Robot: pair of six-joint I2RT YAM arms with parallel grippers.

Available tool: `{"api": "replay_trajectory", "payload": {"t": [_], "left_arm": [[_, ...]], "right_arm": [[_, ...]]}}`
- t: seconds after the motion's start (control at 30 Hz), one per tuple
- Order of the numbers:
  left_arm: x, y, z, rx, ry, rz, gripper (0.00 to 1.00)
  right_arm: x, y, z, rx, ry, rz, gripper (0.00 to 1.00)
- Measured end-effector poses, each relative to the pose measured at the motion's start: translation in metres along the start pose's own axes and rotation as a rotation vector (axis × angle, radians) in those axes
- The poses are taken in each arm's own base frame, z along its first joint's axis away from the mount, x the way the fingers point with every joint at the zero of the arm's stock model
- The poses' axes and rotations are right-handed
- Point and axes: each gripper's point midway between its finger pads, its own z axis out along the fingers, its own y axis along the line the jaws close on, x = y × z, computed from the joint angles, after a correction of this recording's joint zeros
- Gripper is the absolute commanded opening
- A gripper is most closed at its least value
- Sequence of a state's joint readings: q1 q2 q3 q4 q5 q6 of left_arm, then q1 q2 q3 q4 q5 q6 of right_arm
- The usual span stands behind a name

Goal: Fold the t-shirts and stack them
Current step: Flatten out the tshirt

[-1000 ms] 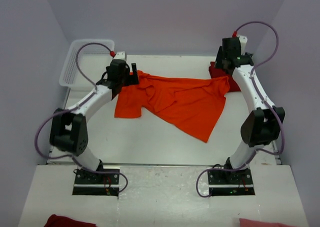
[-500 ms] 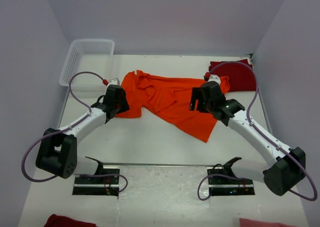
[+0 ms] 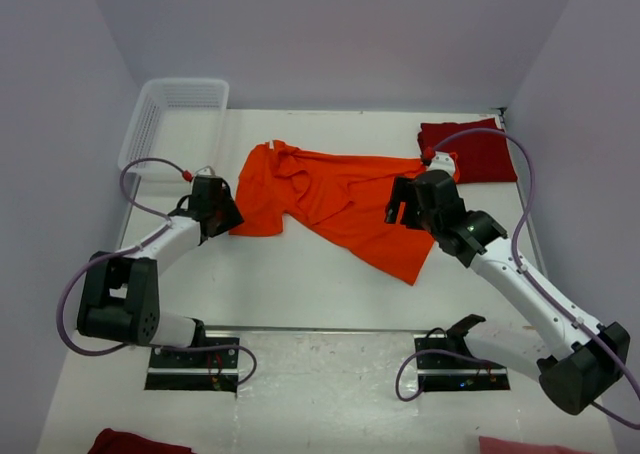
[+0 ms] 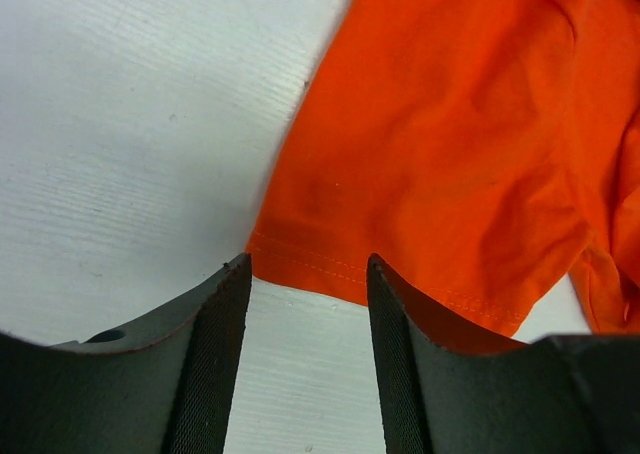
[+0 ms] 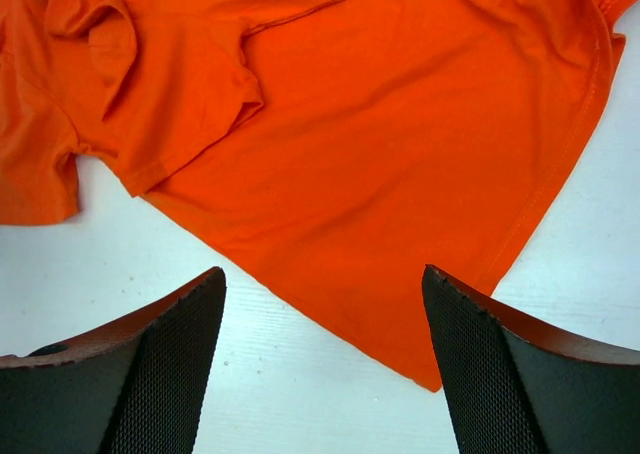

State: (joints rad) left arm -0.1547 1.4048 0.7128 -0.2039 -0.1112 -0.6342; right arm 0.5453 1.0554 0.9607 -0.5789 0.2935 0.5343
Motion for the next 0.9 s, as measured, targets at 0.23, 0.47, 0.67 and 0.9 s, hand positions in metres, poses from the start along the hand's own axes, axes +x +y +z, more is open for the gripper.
{"api": "replay_trajectory", "payload": {"t": [0.23, 0.47, 0.67, 0.9], "left_arm": [[0.013, 0.005, 0.009, -0.016, 0.051, 0.003, 0.52], [0.018, 0.017, 0.017, -0.074, 0.061, 0.007, 0.5], [0.015, 0.02, 0.019, -0.096, 0.049, 0.009, 0.45], [0.005, 0.02, 0.028, -0.127, 0.028, 0.011, 0.38]], "right_arm": [[-0.002, -0.001, -0.001, 0.006, -0.009, 0.001, 0.8], [-0.006, -0.001, -0.007, -0.007, -0.031, 0.009, 0.8], [-0.001, -0.003, -0.005, -0.003, -0.023, 0.007, 0.8], [0.001, -0.005, -0.006, -0.003, -0.024, 0.009, 0.81]]}}
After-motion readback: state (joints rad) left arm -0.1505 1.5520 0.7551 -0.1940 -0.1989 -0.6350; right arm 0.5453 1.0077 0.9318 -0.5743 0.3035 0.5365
